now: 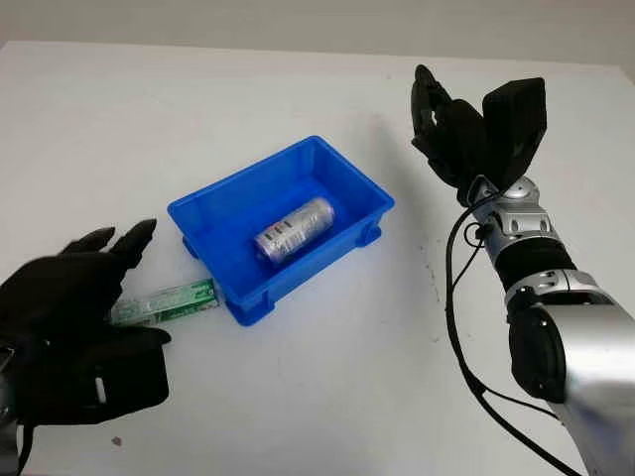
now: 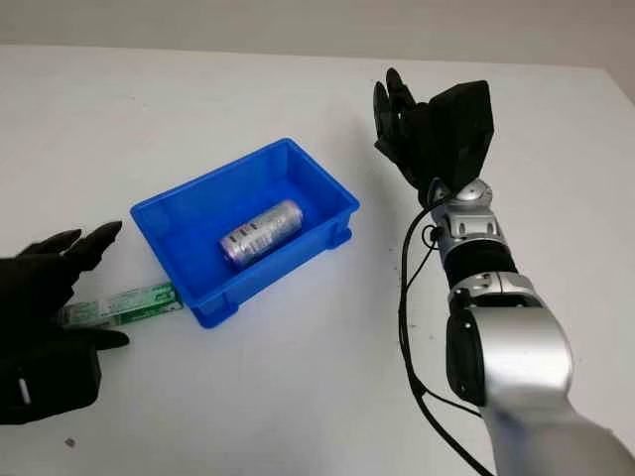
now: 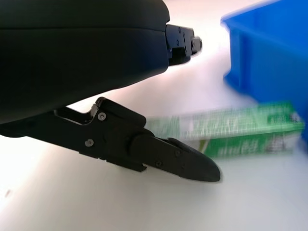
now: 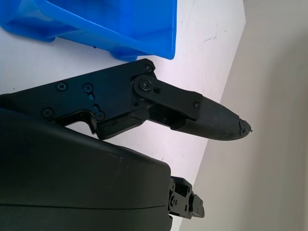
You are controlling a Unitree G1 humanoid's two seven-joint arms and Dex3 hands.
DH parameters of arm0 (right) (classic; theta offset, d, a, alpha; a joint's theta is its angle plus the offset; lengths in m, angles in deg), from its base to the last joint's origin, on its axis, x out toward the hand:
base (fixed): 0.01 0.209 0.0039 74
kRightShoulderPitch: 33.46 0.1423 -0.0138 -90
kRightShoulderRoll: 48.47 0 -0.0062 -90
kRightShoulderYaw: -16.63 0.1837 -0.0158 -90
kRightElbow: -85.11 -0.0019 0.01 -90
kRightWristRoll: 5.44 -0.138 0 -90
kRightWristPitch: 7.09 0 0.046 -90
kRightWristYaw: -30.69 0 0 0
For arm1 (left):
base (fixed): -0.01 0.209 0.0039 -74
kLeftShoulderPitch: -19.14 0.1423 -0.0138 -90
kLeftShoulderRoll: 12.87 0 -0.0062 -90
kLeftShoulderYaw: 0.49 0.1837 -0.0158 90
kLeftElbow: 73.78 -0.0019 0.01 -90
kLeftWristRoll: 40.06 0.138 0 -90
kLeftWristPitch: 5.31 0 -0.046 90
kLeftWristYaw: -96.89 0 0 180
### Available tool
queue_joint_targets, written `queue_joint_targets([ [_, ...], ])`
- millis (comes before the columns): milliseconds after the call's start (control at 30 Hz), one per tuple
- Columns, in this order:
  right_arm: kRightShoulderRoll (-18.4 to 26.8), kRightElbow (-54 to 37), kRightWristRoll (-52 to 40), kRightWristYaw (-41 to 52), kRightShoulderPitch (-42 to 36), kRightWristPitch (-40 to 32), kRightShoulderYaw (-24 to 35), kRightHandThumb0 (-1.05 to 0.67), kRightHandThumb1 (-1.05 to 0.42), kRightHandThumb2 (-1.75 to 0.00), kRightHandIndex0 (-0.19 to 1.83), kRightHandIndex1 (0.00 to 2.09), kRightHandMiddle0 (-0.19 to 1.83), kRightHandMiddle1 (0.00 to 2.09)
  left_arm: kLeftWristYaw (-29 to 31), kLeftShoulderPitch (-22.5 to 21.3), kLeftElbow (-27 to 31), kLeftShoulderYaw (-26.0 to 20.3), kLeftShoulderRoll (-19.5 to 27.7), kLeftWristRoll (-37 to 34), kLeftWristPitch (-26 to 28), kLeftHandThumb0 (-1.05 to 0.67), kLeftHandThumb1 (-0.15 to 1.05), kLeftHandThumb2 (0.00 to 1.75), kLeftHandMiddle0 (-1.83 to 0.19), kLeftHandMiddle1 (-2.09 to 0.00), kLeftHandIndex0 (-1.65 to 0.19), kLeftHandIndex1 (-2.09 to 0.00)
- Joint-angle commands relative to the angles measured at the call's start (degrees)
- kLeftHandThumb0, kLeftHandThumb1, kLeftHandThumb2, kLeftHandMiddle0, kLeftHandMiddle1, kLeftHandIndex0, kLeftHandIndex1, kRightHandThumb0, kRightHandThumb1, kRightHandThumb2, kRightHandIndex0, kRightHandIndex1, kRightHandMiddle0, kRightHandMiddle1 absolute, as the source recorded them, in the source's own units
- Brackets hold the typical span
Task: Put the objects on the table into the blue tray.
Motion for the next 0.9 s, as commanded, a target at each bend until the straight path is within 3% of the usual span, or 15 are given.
queue_joint_targets([
  [0, 0.52, -1.03, -0.31, -0.03, -0.03, -0.26, 0.37, -0.75, -1.05, -0.76, -0.19, 0.0, -0.19, 0.0, -2.15, -1.09, -1.13, 0.53, -1.37, 1.58, -1.78, -0.3, 1.04, 0.13, -0.11, -2.04, -0.14, -1.05],
  [33, 0.48, -1.07, -0.41, -0.02, -0.01, -0.57, 0.43, -0.74, -1.05, -0.76, -0.19, 0.0, -0.19, 0.0, -2.43, -1.5, -1.5, 0.36, -1.58, 1.75, -2.82, -0.33, 1.05, 0.16, -0.14, -2.07, -0.12, -1.29],
  [133, 0.38, -1.26, -0.63, 0.03, 0.02, -1.13, 0.58, -0.74, -1.05, -0.76, -0.19, 0.0, -0.19, 0.0, -0.75, -2.86, -2.4, 0.15, -1.05, 1.97, -5.22, -0.43, 1.05, 0.25, -0.23, -2.09, -0.08, -1.49],
  [267, 0.34, -1.41, -0.87, 0.18, -0.1, -0.88, 0.73, -0.74, -1.05, -0.75, -0.19, 0.0, -0.19, 0.0, 3.51, -4.61, -2.73, -0.75, -1.8, -1.07, -5.62, -0.46, 1.05, 0.26, -0.41, -2.09, -0.1, -1.42],
  [433, 0.64, -1.11, -0.59, -0.31, 0.09, -0.73, 0.57, -0.76, -1.05, -0.73, -0.19, 0.0, -0.19, 0.0, 7.63, -5.51, -4.21, -2.66, -1.87, -8.44, -6.99, -0.48, 1.05, 0.22, -0.32, -2.09, -0.15, -1.6],
  [533, 0.73, -1.13, -0.67, -0.5, 0.29, -1.06, 0.65, -0.76, -1.05, -0.73, -0.19, 0.0, -0.19, 0.0, 8.92, -5.47, -4.68, -3.7, -1.83, -11.52, -7.41, -0.51, 1.05, 0.14, -0.32, -2.09, -0.19, -1.59],
  [800, 0.57, -1.26, -0.6, -0.71, 0.21, -0.34, 0.55, -0.76, -1.05, -0.71, -0.19, 0.0, -0.19, 0.0, 10.33, -5.46, -5.16, -3.43, -0.3, -10.75, -7.19, -0.52, 1.05, 0.22, -0.38, -2.08, -0.2, -1.49],
  [867, 0.5, -1.25, -0.71, -0.72, 0.22, -0.4, 0.64, -0.76, -1.05, -0.7, -0.19, 0.0, -0.19, 0.0, 10.5, -5.69, -5.05, -2.78, -0.07, -8.44, -6.36, -0.53, 1.05, 0.27, -0.43, -1.89, -0.22, -1.45],
])
